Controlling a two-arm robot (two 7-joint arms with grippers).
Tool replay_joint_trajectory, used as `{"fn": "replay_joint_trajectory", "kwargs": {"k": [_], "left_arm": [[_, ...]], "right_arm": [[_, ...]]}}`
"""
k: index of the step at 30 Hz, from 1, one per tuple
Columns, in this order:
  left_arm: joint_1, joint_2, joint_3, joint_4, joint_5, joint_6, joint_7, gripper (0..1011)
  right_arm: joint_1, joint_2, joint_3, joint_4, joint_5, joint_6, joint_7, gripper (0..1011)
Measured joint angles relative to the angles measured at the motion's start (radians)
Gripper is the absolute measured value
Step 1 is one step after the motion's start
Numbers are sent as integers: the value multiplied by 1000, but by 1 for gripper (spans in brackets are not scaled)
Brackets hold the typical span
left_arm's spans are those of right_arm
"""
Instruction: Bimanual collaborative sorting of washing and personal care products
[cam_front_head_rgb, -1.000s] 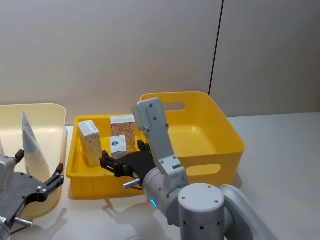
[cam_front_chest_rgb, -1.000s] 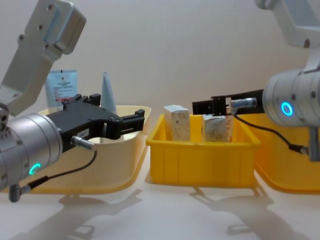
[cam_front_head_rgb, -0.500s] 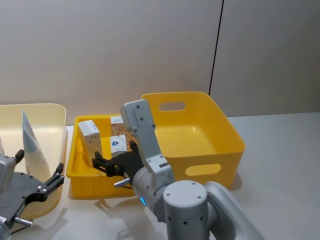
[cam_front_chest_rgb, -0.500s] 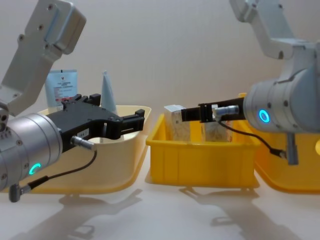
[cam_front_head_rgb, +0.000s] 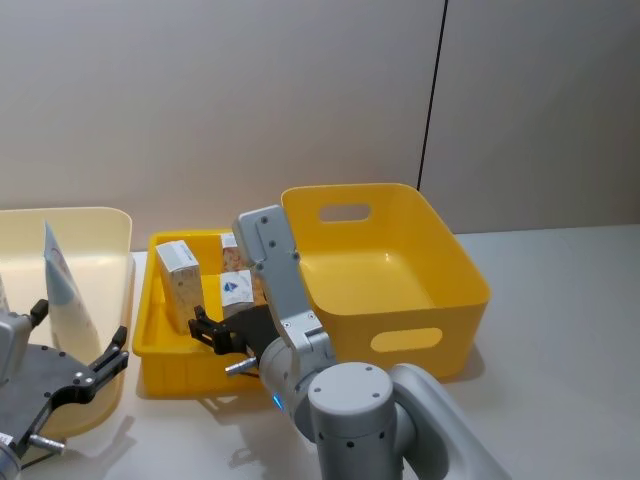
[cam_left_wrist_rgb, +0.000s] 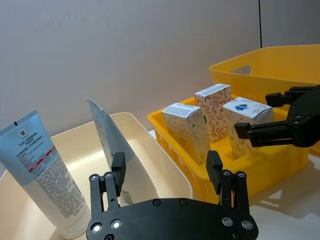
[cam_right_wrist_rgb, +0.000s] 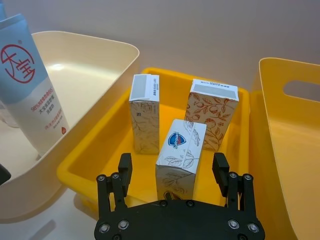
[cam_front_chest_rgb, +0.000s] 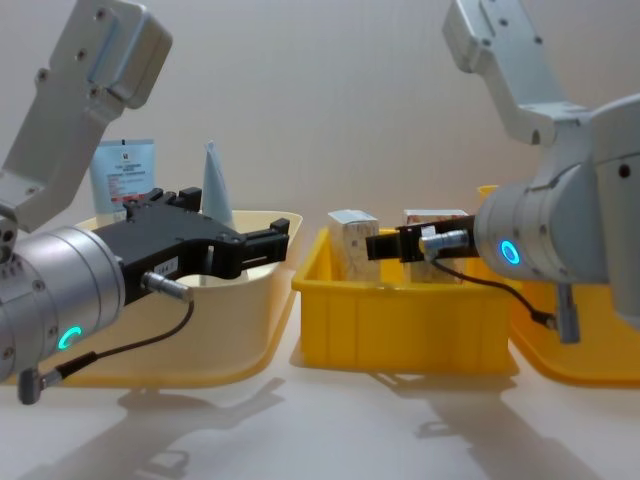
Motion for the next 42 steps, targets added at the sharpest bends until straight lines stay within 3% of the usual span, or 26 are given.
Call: {"fn": "replay_joint_trajectory", "kwargs": {"k": [28,33,42], "left_arm": [[0,0,0,0,0,0,0,1003],[0,0,0,0,0,0,0,1003],[0,0,0,0,0,0,0,1003]], "right_arm": [[72,-63,13,133,-42,-35,-34,1003],[79,-68,16,143,-44,-36,-36,917],[87,-75,19,155,-47,-37,-39,673]]}}
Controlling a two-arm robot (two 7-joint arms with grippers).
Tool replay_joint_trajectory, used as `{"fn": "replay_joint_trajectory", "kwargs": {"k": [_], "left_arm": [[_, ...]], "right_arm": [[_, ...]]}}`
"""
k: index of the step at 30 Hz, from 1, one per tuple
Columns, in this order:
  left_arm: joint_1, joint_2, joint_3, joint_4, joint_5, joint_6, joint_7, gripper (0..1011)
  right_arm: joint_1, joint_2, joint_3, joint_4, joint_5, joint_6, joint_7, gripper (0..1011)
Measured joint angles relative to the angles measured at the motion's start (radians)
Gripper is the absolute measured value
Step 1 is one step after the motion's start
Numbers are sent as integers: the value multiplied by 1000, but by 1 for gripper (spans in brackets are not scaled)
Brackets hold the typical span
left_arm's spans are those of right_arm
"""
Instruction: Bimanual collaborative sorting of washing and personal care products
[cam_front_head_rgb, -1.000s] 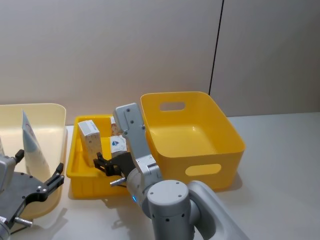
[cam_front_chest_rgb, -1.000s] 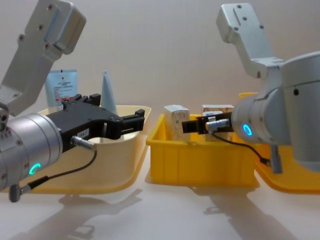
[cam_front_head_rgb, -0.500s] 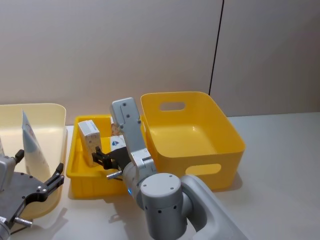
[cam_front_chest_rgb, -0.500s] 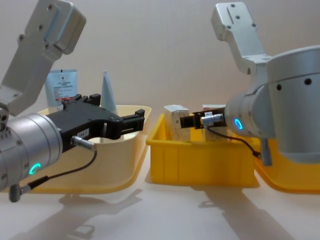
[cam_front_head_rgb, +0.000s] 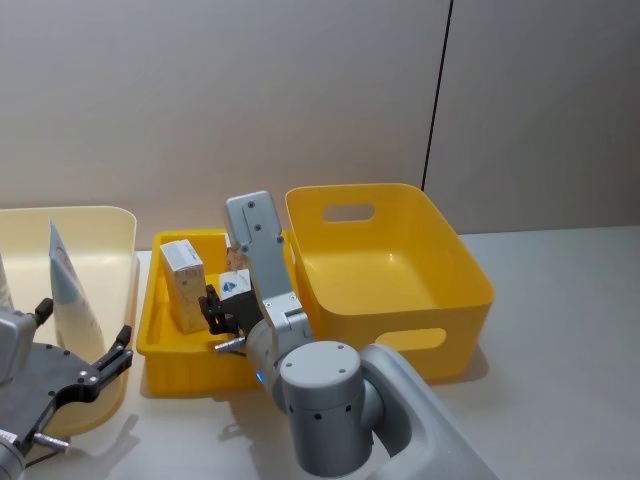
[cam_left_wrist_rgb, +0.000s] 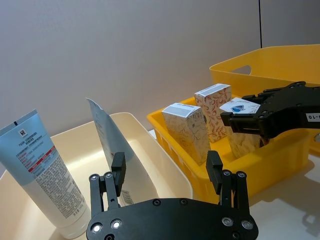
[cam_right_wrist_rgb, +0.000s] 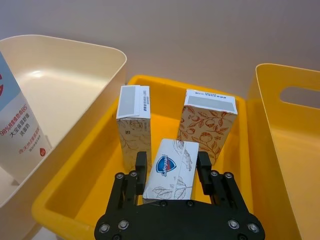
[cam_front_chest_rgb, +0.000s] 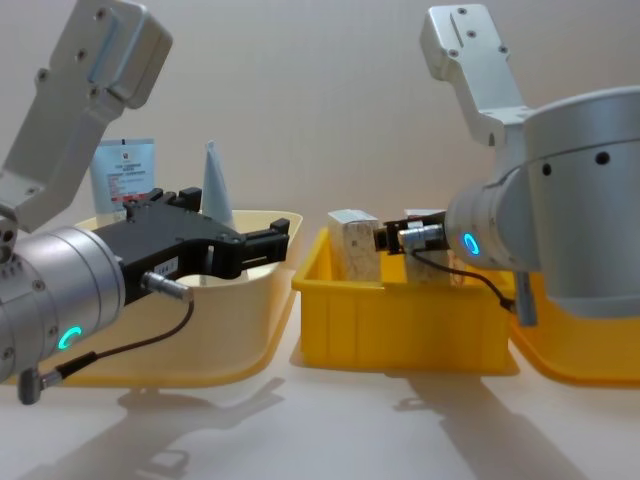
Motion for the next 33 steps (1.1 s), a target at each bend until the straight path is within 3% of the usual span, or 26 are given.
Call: {"fn": "replay_joint_trajectory", "kwargs": {"k": [4,9,22,33], "left_arm": [[0,0,0,0,0,0,0,1003],[0,0,0,0,0,0,0,1003],[0,0,0,0,0,0,0,1003],[0,0,0,0,0,0,0,1003]], "right_arm": [[2,-2,1,3,-1,0,0,504],[4,-4,1,6,-2,-1,-1,412],[6,-5,2,7,-3,-5,0,388],[20,6,1,-25,-1,-70,44,388]]}}
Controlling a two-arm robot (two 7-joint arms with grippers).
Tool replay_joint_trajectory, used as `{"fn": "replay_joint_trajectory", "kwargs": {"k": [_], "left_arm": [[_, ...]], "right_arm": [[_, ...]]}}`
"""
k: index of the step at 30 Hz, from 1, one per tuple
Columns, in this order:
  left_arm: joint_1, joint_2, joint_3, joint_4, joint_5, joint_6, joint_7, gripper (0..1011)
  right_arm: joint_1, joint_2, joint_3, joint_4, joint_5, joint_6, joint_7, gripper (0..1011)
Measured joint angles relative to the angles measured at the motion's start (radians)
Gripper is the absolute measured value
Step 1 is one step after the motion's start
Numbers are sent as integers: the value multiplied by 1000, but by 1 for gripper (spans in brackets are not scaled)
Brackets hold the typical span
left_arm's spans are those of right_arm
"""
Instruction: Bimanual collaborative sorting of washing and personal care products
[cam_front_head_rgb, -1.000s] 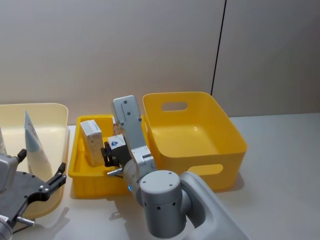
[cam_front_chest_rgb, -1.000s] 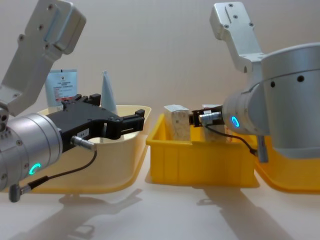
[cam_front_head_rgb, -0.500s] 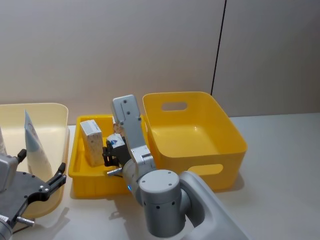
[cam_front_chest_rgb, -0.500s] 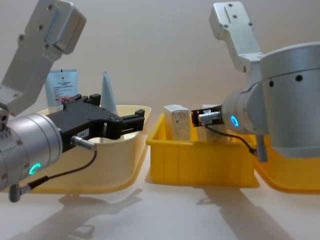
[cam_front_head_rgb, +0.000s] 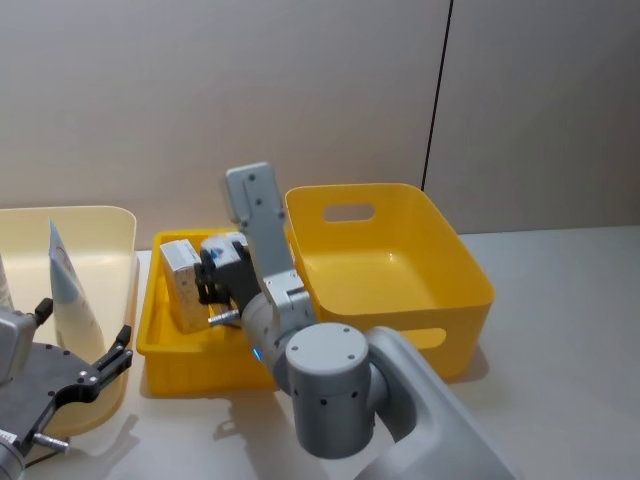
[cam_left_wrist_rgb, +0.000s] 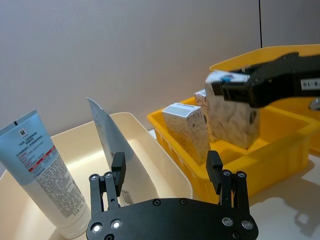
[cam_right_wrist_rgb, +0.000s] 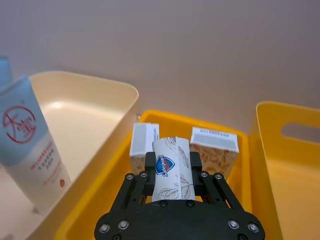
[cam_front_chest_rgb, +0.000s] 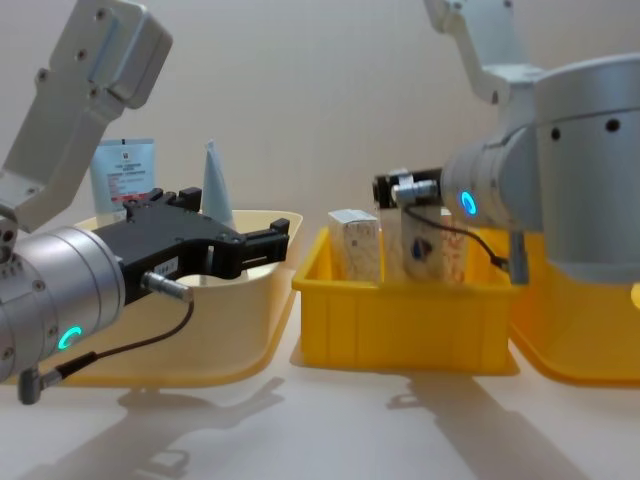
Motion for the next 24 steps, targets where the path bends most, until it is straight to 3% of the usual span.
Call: {"fn": "replay_joint_trajectory", "kwargs": {"k": [12,24], "left_arm": [[0,0,0,0,0,0,0,1003],[0,0,0,0,0,0,0,1003]], "right_arm": [[31,10,12,-54,11,-87,58,388],[74,32,47,-129,8,-176,96,388]]}}
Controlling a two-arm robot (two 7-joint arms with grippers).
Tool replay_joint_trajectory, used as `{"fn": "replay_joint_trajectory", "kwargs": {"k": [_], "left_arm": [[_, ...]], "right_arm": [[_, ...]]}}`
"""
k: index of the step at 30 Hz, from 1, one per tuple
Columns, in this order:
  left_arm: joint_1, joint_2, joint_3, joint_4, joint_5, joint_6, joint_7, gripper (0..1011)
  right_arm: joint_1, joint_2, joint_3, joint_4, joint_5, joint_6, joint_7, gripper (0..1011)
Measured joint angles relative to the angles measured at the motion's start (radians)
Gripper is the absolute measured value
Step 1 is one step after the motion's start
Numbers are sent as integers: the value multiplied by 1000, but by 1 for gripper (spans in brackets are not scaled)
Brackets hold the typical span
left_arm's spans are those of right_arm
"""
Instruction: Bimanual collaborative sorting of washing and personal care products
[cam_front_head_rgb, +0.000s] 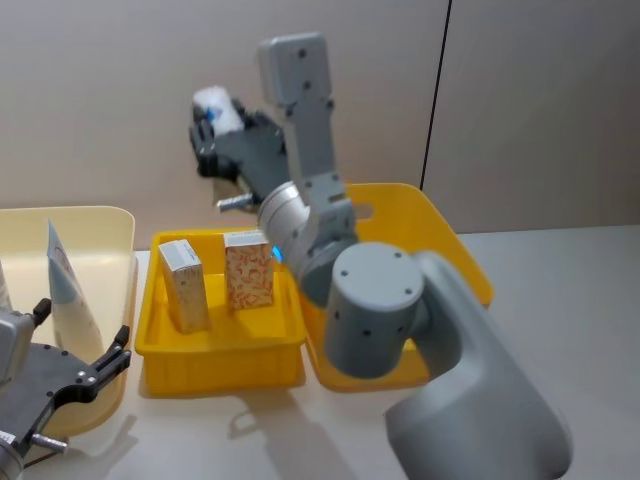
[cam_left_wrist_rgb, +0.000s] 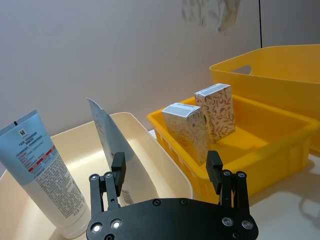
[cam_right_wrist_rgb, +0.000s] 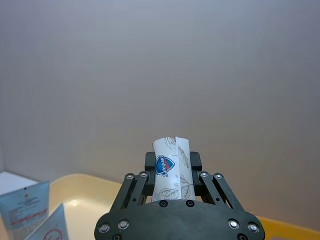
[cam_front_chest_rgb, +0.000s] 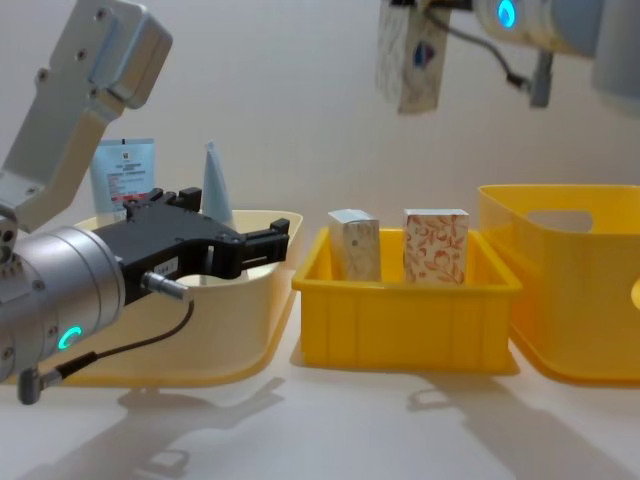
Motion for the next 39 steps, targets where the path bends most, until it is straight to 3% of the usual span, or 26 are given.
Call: {"fn": "replay_joint_trajectory", "kwargs": {"k": [17,26,39], "left_arm": [[0,0,0,0,0,0,0,1003],[0,0,0,0,0,0,0,1003],[0,0,0,0,0,0,0,1003]], "right_arm": [[15,71,76,-73,-76,-29,-37,388],[-30,117,133,-94,-94,14,-48,388],[-97,144,176,-72,-81,83,-19,388]]}}
